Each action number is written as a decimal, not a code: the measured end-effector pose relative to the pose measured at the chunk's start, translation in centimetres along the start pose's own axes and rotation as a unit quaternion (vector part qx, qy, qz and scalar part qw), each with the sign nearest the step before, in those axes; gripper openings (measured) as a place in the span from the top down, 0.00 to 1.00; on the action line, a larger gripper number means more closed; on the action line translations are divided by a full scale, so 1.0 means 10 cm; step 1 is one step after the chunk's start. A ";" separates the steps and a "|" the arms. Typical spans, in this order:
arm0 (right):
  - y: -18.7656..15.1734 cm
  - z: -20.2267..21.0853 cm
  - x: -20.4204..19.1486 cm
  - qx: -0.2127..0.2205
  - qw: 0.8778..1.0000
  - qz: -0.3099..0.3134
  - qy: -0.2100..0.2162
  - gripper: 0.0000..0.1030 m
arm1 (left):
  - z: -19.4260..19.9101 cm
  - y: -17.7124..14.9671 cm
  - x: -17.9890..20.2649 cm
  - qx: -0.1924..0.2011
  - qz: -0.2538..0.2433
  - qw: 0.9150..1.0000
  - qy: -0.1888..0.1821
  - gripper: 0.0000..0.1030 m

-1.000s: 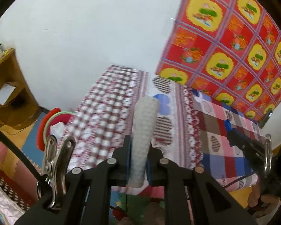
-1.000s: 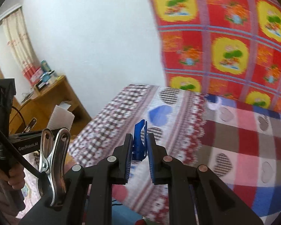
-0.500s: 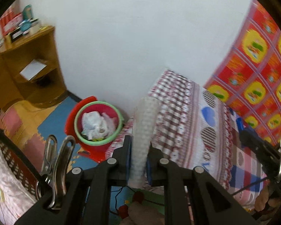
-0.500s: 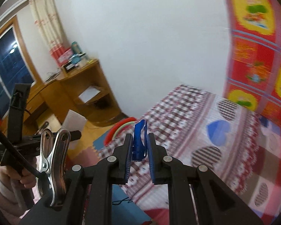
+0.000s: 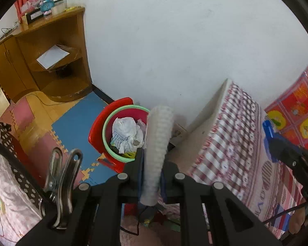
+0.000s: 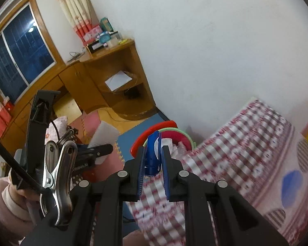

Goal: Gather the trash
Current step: 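Carry the white foam with the left gripper while the right carries the blue item to the bucket, then open the left gripper over the red bucket while the right releases the blue item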

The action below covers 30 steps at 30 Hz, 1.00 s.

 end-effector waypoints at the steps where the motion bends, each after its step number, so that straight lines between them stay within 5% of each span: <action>1: 0.04 -0.08 0.01 -0.002 1.000 -0.007 0.001 0.84 | -0.07 0.03 -0.02 -0.001 -0.003 1.000 0.000 0.87; 18: 0.42 -1.45 0.37 -0.079 0.995 -0.061 -0.030 0.84 | -1.36 0.36 -0.22 -0.074 -0.036 0.996 -0.029 0.87; 30: 0.53 -1.95 0.65 -0.108 0.990 -0.078 -0.043 0.84 | -1.85 0.45 -0.14 -0.097 -0.053 0.993 -0.033 0.87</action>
Point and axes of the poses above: each gripper's, at about its wrist camera, not at the fingertips, and z roughly against the way its jaws point, x to its right, y to its top, the point moved 5 cm from there along -z, roughly the way its jaws point, and after that the axes turned 14 degrees about y, right-handed, at the moved point
